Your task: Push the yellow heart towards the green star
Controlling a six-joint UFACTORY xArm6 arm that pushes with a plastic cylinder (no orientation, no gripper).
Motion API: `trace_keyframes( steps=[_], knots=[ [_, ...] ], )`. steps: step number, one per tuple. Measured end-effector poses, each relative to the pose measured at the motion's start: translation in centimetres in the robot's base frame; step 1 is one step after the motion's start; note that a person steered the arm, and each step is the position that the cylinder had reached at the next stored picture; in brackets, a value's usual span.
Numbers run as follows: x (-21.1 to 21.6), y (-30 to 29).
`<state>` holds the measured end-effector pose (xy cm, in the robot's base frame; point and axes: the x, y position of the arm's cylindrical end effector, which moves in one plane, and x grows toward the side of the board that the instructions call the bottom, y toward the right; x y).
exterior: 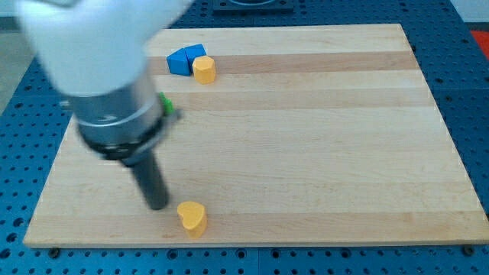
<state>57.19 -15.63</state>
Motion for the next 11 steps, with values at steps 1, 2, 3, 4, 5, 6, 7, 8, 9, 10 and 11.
trace_keyframes(
  steps=[1, 2, 3, 4, 5, 6, 7, 8, 9, 10, 11],
  knots=[
    [2.6, -5.7],
    [4.7, -5.9],
    [4.7, -1.4],
    [4.7, 7.1],
    [2.5, 12.4],
    [-2.3, 12.5],
    [-3.4, 12.5],
    [-2.5, 13.0],
    [-1.1, 15.3],
    [-4.3, 15.8],
    [-9.3, 13.3]
  ],
)
